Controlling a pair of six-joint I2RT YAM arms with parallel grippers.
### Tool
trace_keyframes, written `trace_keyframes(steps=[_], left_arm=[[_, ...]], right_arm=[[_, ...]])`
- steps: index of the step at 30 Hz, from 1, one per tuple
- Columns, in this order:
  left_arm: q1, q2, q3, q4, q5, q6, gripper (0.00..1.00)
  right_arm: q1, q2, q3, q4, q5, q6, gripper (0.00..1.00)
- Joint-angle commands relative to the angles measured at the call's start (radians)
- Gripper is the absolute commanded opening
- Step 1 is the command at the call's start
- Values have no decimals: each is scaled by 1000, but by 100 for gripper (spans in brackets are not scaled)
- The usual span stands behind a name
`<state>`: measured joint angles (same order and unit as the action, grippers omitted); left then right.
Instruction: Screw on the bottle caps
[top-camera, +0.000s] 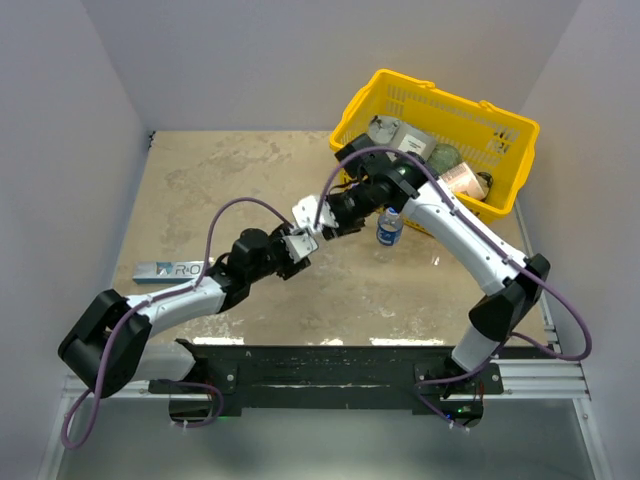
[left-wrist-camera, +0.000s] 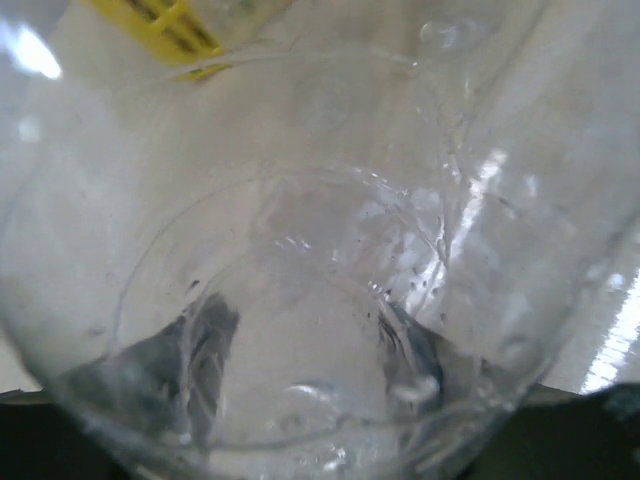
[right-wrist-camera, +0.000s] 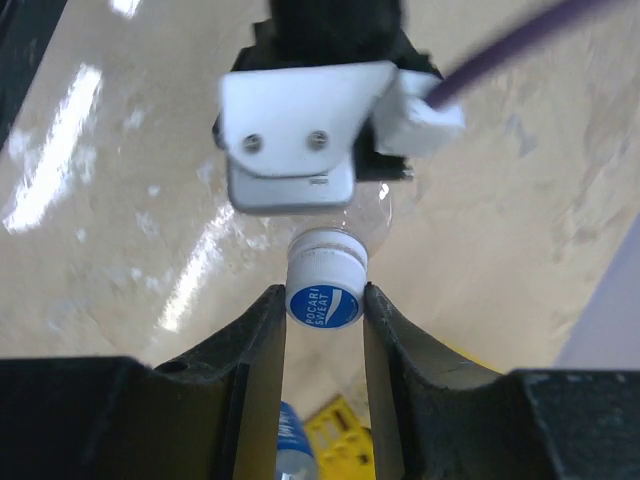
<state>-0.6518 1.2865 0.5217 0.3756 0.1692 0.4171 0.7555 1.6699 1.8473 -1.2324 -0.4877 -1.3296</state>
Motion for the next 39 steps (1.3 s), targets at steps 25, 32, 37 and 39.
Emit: trace_keyframes(steps=[25, 32, 37, 39], left_arm=[[124, -163, 50, -104, -78, 97, 0], [202, -72, 286, -556, 456, 273, 0], [204, 10, 388, -714, 553, 348, 0], [198, 22, 399, -721, 556, 368, 0]], right_arm=[[-297, -14, 255, 183, -336, 581, 79], [-125, -410, -374, 355, -101, -100, 77], [-24, -415, -376, 338, -69, -203, 72], [-6, -394, -352, 329, -58, -236, 71]])
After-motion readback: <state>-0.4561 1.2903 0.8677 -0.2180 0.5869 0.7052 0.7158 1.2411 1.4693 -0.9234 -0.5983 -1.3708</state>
